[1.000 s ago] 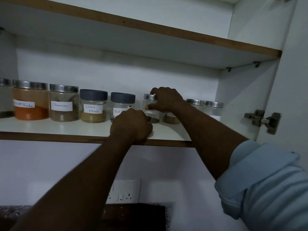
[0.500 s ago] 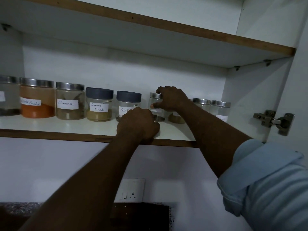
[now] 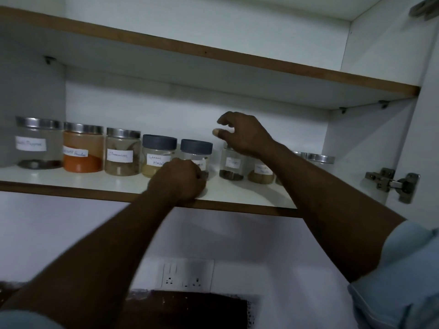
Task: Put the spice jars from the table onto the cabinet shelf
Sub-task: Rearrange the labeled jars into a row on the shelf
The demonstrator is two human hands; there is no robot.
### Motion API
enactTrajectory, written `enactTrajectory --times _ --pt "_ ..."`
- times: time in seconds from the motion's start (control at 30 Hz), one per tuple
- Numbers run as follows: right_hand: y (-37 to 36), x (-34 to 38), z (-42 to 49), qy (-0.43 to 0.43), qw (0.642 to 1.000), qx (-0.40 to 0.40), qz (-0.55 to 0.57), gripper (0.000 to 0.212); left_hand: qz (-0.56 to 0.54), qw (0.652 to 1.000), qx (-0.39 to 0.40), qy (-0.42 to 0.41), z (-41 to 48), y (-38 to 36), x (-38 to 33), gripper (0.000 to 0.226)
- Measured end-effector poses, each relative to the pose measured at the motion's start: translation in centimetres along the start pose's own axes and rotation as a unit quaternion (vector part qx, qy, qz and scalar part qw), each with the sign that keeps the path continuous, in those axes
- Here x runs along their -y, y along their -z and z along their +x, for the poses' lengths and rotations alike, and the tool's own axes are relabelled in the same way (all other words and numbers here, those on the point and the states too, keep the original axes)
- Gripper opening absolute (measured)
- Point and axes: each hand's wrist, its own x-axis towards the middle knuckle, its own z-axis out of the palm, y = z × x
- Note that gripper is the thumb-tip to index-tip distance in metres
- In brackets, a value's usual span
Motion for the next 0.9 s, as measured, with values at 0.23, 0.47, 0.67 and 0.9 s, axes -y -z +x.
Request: enactTrajectory --times 0.23,0.47,0.67,0.9 --pt "-5.3 4.0 -0.6 0.029 0.991 0.109 -0.078 0.078 0.037 0.998 -0.002 -0.047 -1.1 0.9 2.1 0.033" --pt "-7.0 2.9 1.8 0.003 0.984 0.119 -0.136 0.066 0.004 1.000 -0.013 0.002 -0.4 1.2 2.4 0.039" --pt "-8.0 1.0 3.0 -0.014 0.982 0.128 -0.137 0.062 -0.006 1.000 -0.005 -0.006 -0.3 1.3 2.6 0.038" --pt "-9.2 0.5 3.6 -0.027 0.983 0.137 -0.119 0.063 -0.010 1.000 -0.002 -0.003 -0.3 1.0 3.2 0.035"
